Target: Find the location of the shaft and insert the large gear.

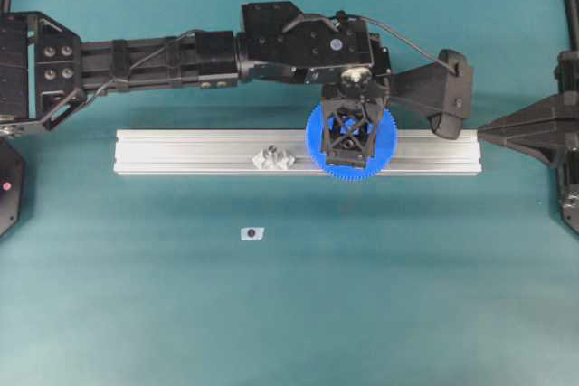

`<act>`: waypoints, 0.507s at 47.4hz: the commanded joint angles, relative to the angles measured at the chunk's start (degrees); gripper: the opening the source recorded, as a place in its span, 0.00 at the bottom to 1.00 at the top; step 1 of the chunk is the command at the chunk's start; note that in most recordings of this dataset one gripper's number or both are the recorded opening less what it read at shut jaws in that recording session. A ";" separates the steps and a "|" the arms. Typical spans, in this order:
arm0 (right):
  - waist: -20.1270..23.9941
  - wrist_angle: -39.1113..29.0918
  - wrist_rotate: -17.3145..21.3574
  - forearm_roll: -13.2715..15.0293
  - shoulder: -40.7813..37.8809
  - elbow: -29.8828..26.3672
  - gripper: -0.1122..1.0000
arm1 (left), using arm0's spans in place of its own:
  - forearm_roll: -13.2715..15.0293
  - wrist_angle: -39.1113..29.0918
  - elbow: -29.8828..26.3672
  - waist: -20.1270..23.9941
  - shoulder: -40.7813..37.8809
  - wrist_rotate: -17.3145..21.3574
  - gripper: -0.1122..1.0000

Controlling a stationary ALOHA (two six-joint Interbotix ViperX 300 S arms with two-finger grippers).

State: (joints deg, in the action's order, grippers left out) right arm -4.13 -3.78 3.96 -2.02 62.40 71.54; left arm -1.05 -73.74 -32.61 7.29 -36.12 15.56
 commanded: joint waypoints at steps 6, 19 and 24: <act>-0.18 0.35 0.44 -0.09 -0.18 -0.62 0.08 | -0.18 0.18 -1.49 0.09 2.20 0.00 0.86; -0.09 0.35 0.53 -0.09 -0.18 -0.44 0.08 | -0.18 0.00 -1.49 0.09 2.29 0.00 0.86; -0.09 0.26 0.44 -0.09 -0.18 -0.44 0.08 | -0.18 0.09 -1.49 0.09 2.64 0.00 0.86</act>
State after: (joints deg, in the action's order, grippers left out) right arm -4.13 -3.78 3.96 -2.02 62.58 71.72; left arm -1.05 -73.74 -32.61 7.29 -36.04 15.56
